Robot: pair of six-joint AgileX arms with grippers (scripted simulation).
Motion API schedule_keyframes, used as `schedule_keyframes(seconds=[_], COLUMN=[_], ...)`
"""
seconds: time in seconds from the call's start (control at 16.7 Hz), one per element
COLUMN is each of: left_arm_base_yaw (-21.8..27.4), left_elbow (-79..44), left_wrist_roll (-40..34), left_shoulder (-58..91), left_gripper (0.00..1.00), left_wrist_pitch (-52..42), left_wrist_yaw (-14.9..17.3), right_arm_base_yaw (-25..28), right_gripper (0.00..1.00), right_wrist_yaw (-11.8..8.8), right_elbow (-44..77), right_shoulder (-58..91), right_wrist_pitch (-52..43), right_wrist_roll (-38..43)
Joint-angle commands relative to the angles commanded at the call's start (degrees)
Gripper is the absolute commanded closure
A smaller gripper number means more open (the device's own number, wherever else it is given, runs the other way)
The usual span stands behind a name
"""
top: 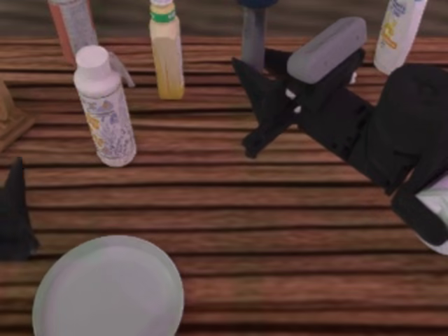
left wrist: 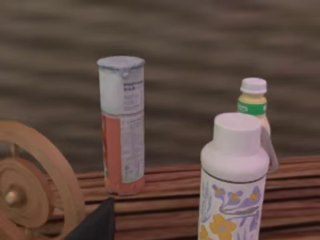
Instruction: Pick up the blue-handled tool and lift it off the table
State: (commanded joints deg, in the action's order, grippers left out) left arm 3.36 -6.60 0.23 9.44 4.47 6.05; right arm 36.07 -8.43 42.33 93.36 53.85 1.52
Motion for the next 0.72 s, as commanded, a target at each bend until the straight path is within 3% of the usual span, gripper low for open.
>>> schedule_keyframes(seconds=[0.72], left_arm_base_yaw=[14.25], left_elbow=[-27.79], left_wrist_roll=[0.62], left_shoulder=[50.79], left_gripper=[0.0], left_wrist_pitch=[18.49], left_wrist_yaw=[25.99], right_arm_base_yaw=[0.0], right_gripper=[1.0], right_wrist_yaw=[0.0], right_elbow=[0.0], right_shoulder=[0.0], right_wrist_pitch=[0.0], right_wrist_roll=[0.0])
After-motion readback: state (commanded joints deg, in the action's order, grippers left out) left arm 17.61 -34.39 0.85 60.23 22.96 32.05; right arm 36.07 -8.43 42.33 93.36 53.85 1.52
